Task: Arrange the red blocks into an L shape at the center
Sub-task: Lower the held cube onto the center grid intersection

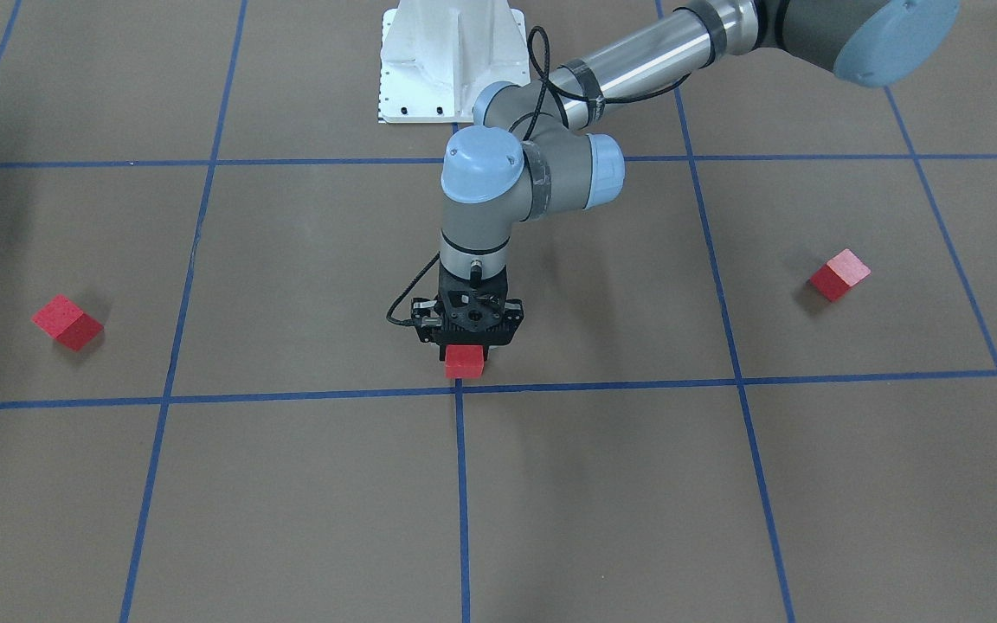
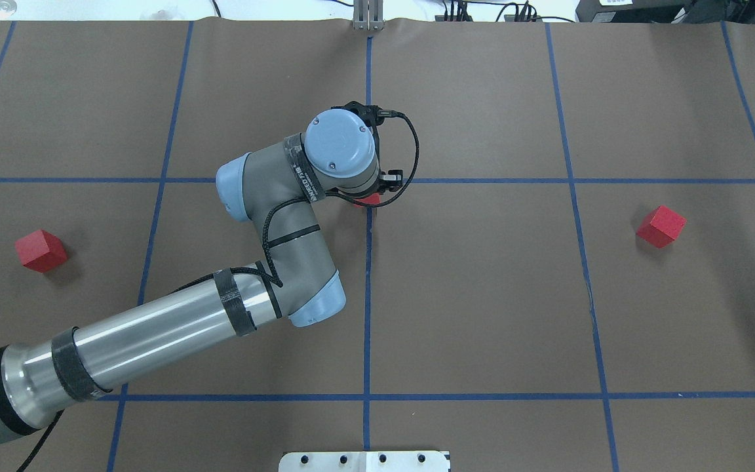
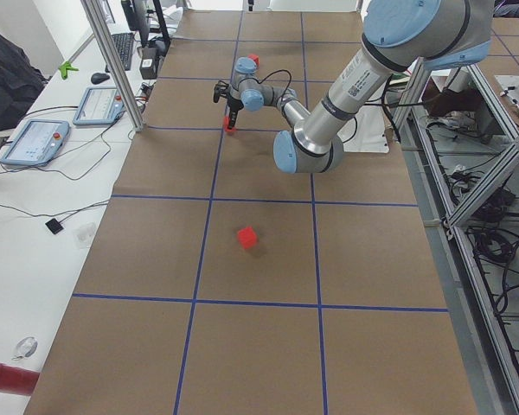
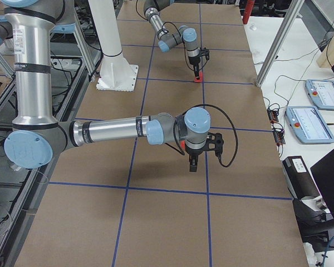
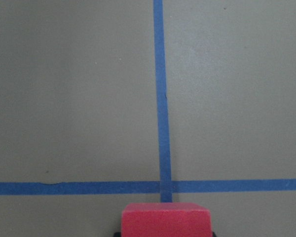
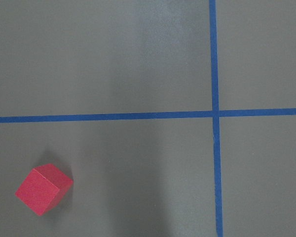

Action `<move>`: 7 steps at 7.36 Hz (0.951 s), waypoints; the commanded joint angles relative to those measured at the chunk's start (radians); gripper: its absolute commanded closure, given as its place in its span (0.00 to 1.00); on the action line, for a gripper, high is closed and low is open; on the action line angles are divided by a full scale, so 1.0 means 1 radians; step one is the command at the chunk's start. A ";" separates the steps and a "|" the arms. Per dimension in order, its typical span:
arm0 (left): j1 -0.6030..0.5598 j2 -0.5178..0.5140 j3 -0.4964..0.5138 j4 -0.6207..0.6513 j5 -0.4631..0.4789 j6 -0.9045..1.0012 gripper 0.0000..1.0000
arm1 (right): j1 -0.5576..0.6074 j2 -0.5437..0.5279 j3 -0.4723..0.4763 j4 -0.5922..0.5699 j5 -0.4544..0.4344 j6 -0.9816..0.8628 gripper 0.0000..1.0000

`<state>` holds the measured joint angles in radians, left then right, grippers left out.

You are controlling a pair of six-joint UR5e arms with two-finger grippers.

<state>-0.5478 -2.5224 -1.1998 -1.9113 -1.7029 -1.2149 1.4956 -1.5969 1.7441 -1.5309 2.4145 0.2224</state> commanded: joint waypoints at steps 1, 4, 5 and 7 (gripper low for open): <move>0.003 -0.003 0.002 0.004 -0.001 0.000 1.00 | 0.000 0.000 -0.002 0.000 0.000 0.000 0.01; 0.006 -0.003 0.003 0.006 0.000 0.002 1.00 | 0.000 0.000 -0.002 0.000 0.000 0.000 0.01; 0.006 -0.003 0.003 0.008 -0.001 0.002 0.87 | 0.000 0.000 -0.002 0.000 0.000 0.000 0.01; 0.006 -0.004 0.003 0.008 -0.003 0.003 0.69 | 0.000 0.000 -0.002 0.000 0.000 0.000 0.01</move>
<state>-0.5417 -2.5255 -1.1965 -1.9039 -1.7045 -1.2124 1.4956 -1.5969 1.7426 -1.5309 2.4145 0.2224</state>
